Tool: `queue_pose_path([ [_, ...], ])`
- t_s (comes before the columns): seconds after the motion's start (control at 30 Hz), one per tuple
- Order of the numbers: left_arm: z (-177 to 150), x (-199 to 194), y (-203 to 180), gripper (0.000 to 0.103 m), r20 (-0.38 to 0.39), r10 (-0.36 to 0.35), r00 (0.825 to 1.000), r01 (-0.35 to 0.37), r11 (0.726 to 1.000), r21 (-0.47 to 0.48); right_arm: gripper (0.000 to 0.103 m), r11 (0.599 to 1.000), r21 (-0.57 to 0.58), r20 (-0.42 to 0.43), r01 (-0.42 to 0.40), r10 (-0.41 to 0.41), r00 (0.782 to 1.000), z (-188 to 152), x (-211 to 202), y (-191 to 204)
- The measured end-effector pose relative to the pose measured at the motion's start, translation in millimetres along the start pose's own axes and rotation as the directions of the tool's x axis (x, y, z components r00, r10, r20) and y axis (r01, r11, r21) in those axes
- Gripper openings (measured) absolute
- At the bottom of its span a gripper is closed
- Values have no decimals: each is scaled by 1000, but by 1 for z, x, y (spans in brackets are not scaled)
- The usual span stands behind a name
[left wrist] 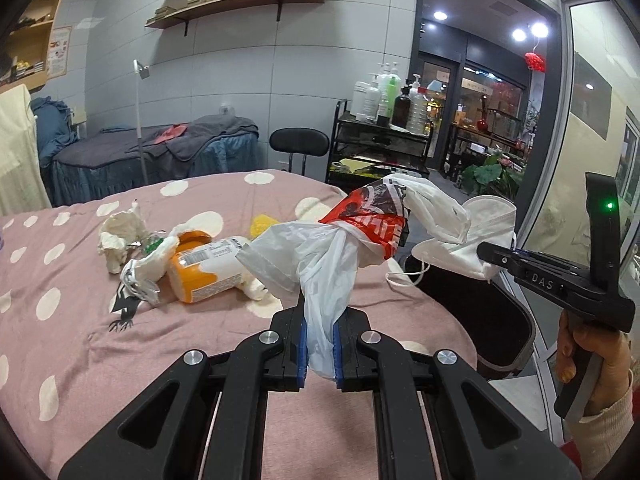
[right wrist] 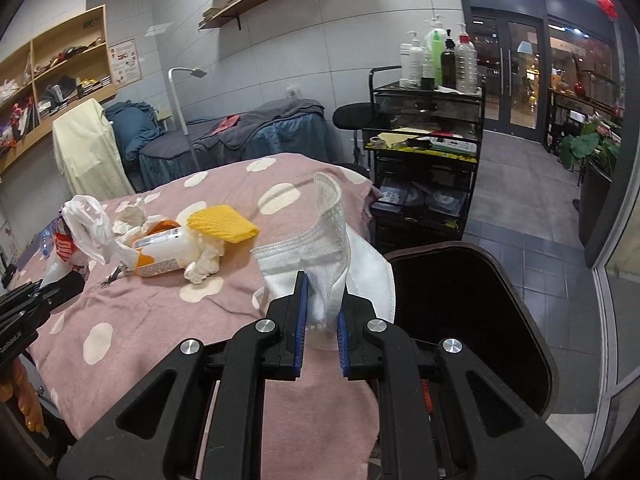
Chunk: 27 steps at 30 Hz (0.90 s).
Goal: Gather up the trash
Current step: 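Carry the face mask over the bin and open the right tool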
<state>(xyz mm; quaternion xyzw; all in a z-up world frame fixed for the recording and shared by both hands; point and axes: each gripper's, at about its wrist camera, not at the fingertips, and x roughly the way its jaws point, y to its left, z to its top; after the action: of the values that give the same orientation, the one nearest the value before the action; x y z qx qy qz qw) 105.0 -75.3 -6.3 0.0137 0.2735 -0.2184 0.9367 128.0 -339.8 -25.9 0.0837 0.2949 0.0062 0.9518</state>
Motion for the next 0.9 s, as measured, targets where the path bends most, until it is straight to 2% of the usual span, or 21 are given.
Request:
queue_pose_path([
  [0.2, 5, 13, -25, 9, -8, -56, 998, 56, 998, 25, 14, 992, 67, -8, 106, -106, 994, 2, 13, -44],
  [0.33, 9, 23, -40, 9, -22, -88, 996, 89, 995, 43, 14, 977, 123, -54, 172, -167, 985, -1, 36, -75],
  [0.53, 14, 34, -57, 9, -40, -118, 992, 120, 991, 63, 14, 952, 221, -174, 210, -174, 969, -18, 75, -118],
  [0.77, 15, 50, -73, 9, -79, -149, 986, 154, 986, 68, 14, 934, 246, -277, 260, -189, 942, -36, 109, -135],
  [0.83, 16, 54, -78, 9, -91, -157, 983, 164, 984, 70, 23, 930, 253, -292, 266, -188, 938, -39, 115, -136],
  [0.87, 16, 56, -80, 9, -98, -162, 982, 170, 983, 71, 34, 928, 256, -299, 271, -191, 935, -41, 118, -137],
  [0.9, 17, 59, -83, 9, -105, -167, 980, 176, 982, 73, 41, 925, 258, -299, 277, -197, 934, -42, 119, -137],
])
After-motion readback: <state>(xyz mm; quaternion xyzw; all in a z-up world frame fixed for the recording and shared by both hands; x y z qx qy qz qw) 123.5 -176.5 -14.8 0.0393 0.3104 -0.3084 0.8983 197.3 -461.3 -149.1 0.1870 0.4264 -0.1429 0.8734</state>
